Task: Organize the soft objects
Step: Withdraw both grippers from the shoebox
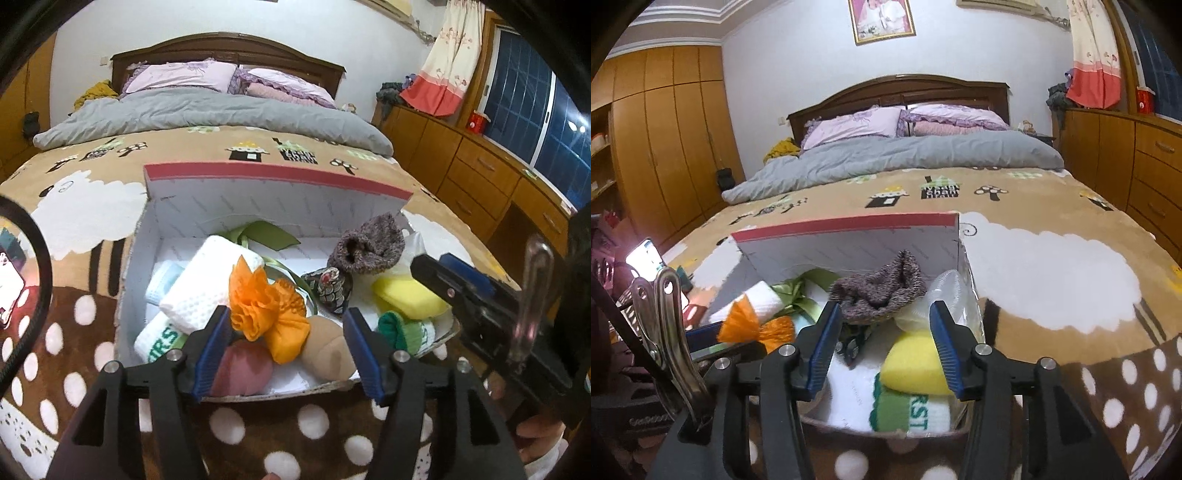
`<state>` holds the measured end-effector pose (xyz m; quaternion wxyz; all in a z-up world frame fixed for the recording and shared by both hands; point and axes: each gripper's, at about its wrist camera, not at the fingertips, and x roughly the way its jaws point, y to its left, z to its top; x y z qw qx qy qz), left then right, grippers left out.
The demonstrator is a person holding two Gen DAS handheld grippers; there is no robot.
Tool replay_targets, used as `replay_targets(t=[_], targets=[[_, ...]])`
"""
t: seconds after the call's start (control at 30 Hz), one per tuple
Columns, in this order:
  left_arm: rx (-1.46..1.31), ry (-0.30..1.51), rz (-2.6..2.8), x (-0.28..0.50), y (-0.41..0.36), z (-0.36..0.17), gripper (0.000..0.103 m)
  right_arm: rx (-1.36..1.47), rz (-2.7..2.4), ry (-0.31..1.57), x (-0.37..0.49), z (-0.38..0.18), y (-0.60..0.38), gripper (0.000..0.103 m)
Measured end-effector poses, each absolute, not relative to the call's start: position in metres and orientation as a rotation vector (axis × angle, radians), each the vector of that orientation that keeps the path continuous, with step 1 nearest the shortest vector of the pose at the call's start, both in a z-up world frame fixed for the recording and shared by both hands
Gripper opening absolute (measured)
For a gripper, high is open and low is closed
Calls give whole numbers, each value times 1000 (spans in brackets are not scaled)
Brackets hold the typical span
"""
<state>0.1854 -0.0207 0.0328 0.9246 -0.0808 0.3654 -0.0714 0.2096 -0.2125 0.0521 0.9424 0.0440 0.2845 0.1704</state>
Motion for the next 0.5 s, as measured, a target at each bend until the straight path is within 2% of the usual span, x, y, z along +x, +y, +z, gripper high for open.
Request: replay_targets(t=[0.3, 0.4, 0.5], targets=[[-160, 744, -104, 163, -18, 42, 67, 105, 359, 566, 175, 61, -215, 53], [-150, 749, -82, 154, -16, 42, 67, 106, 357, 571, 163, 59, -216, 59], [-160, 743, -63, 142, -14, 40, 67, 103, 363, 583, 150, 55, -214, 60]])
